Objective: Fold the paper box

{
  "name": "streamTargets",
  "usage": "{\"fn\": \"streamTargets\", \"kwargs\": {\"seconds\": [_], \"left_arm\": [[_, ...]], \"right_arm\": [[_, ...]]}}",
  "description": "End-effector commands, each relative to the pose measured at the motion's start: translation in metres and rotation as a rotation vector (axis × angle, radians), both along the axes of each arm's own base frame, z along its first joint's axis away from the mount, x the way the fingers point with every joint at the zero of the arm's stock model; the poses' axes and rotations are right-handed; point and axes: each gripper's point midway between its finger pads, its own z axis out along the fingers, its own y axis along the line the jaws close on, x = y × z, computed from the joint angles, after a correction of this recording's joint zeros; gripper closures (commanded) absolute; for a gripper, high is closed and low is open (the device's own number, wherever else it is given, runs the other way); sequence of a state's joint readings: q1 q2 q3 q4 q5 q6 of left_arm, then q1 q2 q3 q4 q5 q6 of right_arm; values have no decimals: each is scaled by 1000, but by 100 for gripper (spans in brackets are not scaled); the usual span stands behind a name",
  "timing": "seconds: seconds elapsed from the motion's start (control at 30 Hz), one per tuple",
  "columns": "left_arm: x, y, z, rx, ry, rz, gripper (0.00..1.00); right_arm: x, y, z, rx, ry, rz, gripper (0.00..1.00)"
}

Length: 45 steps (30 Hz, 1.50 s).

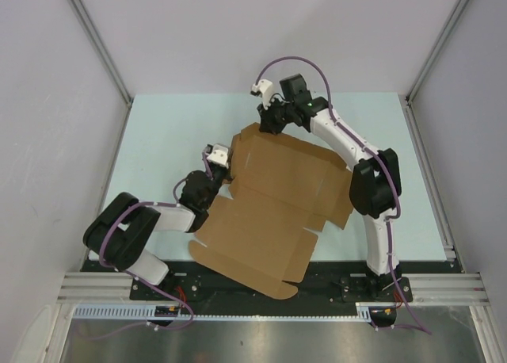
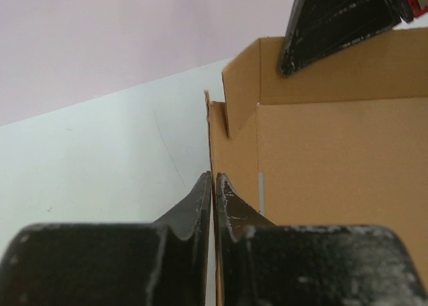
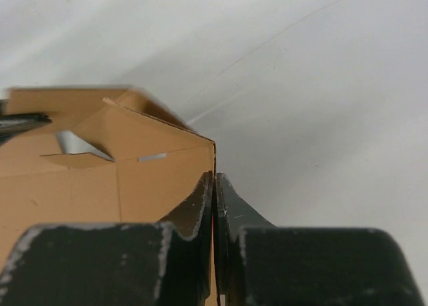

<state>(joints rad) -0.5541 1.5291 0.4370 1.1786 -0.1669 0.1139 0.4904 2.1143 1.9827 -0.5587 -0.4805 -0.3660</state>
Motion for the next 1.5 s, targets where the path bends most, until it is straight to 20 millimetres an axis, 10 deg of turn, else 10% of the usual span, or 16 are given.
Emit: {"fn": "streamTargets", "kwargs": {"seconds": [0.0,0.33,0.73,1.07,1.27,1.47], "left_arm": [[3,10,30,-32,-72,64,85],[6,35,36,-27,9,204,37],[-2,72,52,-133,83,402,31],[8,88,40,-266,174,492,27],[10,85,5,-265,323,523,27],[-10,82,-79,-243,586,574,31]], "right_arm": [[5,-10,16,-66,-113,-72,100],[-16,-9,13,-239,-304,-172,100],[-23,-32,43,-465,-637,-409,100],[-27,-43,104,-586,-899,-520,100],[-40,-33,109,-609,-922,-482,100],[-53,-24,89,-566,-831,-451,100]]}}
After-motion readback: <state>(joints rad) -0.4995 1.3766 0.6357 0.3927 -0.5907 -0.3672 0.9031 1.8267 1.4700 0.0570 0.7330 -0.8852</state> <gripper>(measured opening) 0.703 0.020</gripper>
